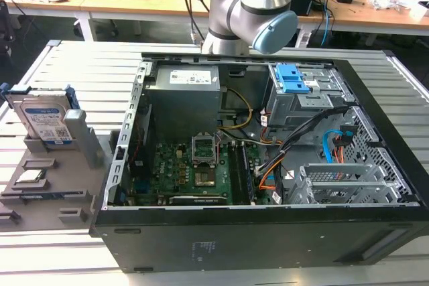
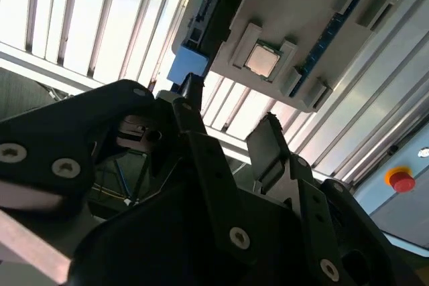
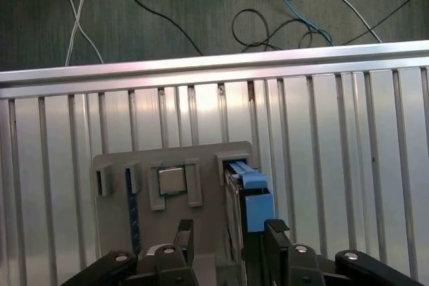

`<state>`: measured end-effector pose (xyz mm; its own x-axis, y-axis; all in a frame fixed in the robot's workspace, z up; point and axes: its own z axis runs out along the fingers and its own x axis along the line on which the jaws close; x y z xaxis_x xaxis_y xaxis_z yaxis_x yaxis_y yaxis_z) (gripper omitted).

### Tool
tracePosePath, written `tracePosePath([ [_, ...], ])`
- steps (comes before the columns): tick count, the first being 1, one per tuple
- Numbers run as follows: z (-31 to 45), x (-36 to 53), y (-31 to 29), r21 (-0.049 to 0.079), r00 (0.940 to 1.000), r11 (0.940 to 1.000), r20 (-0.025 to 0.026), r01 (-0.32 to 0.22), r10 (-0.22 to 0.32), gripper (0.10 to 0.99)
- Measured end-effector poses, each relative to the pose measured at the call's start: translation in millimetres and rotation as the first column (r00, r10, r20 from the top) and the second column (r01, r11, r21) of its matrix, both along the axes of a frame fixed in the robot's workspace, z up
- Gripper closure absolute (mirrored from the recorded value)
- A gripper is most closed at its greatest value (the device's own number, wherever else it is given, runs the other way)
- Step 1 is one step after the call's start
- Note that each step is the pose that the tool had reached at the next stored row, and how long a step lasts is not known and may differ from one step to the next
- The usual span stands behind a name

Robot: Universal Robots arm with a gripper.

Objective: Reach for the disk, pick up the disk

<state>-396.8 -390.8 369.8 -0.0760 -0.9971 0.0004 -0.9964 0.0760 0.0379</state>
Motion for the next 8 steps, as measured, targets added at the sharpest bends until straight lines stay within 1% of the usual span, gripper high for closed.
tracePosePath([
  [3,-0.1,-0.1,8.7,0.000,1.0000,1.0000,-0.0003,-0.001,0.001,0.545],
  [4,-1.4,0.0,11.2,0.000,1.0000,1.0000,0.0000,-0.001,0.001,0.545],
  [6,-8.4,0.0,11.3,0.000,1.0000,1.0000,-0.0002,-0.002,0.002,0.545],
  [8,-18.1,0.2,11.4,0.000,1.0000,1.0000,-0.0001,-0.008,0.008,0.545],
])
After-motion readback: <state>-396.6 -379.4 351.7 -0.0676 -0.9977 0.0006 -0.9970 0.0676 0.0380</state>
